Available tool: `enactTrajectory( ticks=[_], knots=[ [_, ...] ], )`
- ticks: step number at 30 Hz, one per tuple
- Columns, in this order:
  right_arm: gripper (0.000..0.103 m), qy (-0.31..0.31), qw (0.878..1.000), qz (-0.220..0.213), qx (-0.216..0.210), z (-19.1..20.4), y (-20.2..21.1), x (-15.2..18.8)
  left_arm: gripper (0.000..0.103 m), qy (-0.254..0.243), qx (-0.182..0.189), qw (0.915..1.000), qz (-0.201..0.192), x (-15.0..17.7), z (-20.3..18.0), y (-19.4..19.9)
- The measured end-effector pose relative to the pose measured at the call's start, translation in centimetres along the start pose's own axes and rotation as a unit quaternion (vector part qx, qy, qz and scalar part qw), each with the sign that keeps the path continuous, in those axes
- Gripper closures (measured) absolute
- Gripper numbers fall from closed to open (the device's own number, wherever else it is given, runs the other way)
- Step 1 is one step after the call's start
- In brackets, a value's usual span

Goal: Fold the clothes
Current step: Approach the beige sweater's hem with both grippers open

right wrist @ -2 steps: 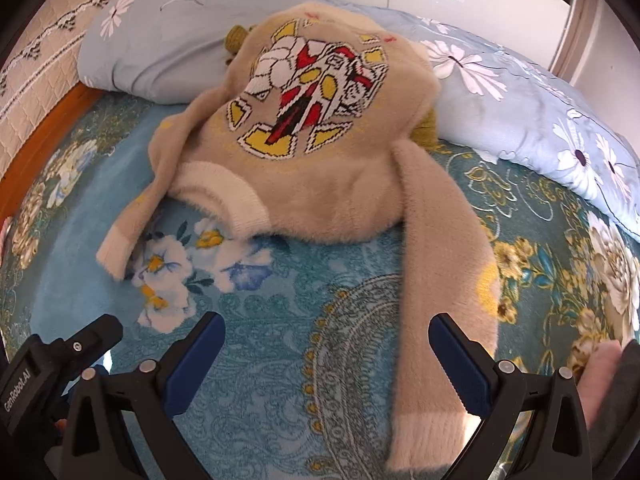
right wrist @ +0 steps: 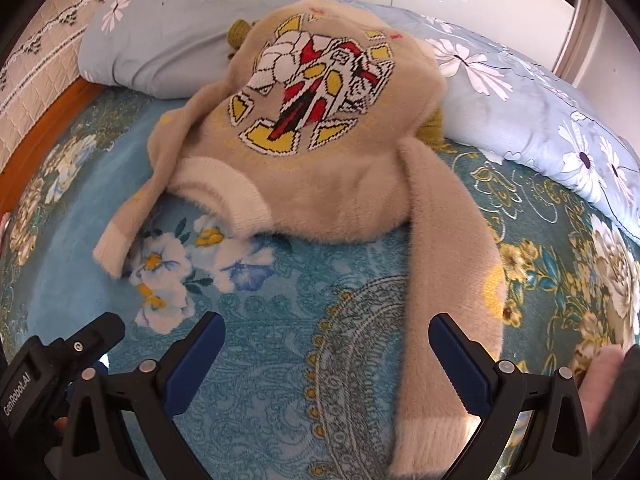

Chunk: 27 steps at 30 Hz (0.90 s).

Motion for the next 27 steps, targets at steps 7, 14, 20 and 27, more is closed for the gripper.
enactTrajectory(
  ticks=[7,14,20,27],
  knots=[
    [0.0,0.003,1.0,-0.004,0.019,0.9,-1.3,0.3,0.0,0.038,-0.018,0.9991,-0.001,-0.2,-1.8,-0.7],
    [0.0,0.04,0.999,-0.001,0.028,2.3,-3.4,-1.2,0.0,0.043,0.006,0.999,0.014,-0.8,-2.5,-2.5],
    [0.0,0.059,0.998,0.004,0.035,2.7,-3.9,-2.1,0.0,0.036,0.03,0.9986,0.025,-0.5,-2.1,-3.5],
    [0.0,0.065,0.997,0.007,0.049,3.1,-4.8,-3.4,0.0,0.039,0.048,0.9977,0.028,-0.5,0.1,-3.9]
  ],
)
Point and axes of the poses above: each gripper's, at about its wrist camera, not at the fingertips, and y roughly against the way its jaws point, z to its left, x to its underside, the point moved 1 cm from there along -y, roughly the way its jaws point, and after that the axes turned 11 degrees about z, right-handed, at the moved point
